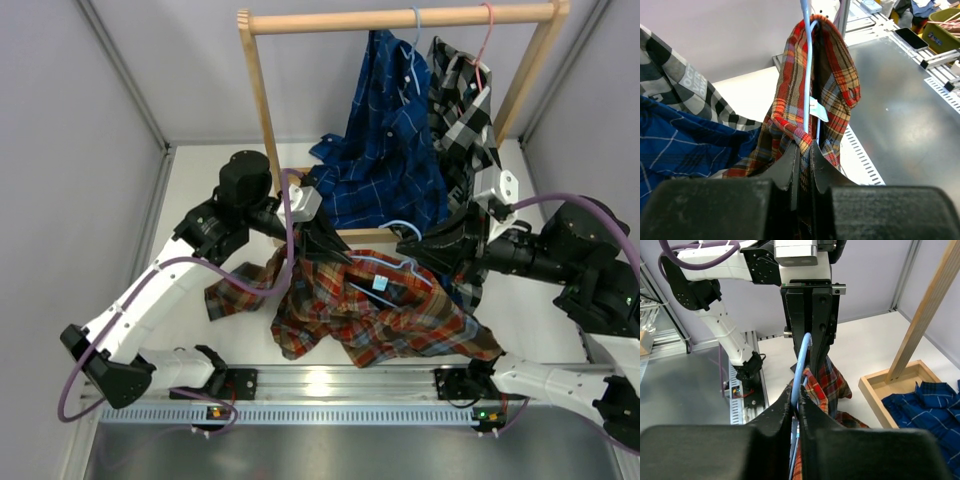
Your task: Place the shirt on the hanger
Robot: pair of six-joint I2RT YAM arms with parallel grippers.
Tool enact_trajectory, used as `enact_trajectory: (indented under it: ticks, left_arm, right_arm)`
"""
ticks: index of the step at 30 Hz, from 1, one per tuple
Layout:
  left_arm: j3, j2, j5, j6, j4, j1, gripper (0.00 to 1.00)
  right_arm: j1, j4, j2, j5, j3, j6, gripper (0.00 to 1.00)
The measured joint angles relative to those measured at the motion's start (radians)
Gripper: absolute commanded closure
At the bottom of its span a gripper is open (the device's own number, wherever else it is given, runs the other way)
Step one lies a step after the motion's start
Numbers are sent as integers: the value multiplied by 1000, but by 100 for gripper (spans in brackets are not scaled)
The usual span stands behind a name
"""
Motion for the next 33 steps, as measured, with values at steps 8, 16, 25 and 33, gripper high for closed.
enact_trajectory:
  ticks: [8, 16, 25, 33]
  left_arm:
    - [1, 14, 36, -8, -8, 10, 100]
    - [1, 14, 64, -16, -9, 19, 100]
    - [1, 14, 105, -23, -9, 21, 100]
    - [1, 14, 95, -23, -9, 27, 100]
  right_arm:
    - [0, -89, -113, 150, -52, -22, 45]
    - [0, -290, -381, 147, -150, -22, 41]
    - [0, -328, -183, 65, -198, -73, 47]
    - [0, -327, -129, -14, -210, -113, 100]
